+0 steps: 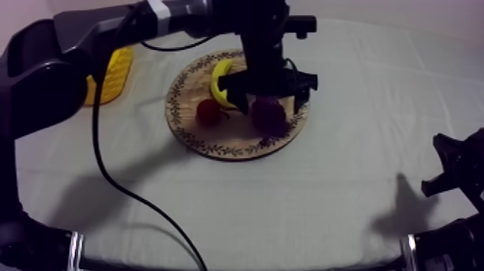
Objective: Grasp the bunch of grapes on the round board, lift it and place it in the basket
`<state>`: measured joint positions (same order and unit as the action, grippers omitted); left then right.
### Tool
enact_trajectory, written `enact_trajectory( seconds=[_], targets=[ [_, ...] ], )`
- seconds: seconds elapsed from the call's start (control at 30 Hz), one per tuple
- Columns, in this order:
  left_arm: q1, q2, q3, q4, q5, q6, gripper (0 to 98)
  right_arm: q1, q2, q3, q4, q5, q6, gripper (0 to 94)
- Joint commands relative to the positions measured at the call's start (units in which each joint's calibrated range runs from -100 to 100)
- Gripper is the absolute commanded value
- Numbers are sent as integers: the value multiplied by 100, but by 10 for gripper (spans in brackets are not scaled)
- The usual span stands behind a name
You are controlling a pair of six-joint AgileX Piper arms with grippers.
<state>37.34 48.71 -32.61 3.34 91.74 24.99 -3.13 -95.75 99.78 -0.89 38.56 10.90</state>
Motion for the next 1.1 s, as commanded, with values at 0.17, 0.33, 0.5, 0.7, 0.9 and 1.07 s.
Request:
enact_trajectory(
  seconds=[0.17, 0.33, 0.5, 0.7, 0.9, 1.07],
  targets=[
    [-24, 461, -534, 24, 240, -63, 848, -1, 0, 0, -1, -1, 2, 3],
    [-57, 766, -880, 36, 493, -37, 845, -1, 0, 0, -1, -1, 2, 3],
    [-72, 1033, -1177, 41, 669, -44, 841, -1, 0, 0, -1, -1, 2, 3],
    [-97, 1224, -1427, 83, 786, -100, 802, -1, 0, 0, -1, -1, 2, 3],
    [-147, 1278, -1441, 130, 800, -102, 621, -1, 0, 0, -1, -1, 2, 3],
    [-156, 1231, -1341, 120, 746, -130, 552, -1, 0, 0, -1, -1, 2, 3]
  ],
)
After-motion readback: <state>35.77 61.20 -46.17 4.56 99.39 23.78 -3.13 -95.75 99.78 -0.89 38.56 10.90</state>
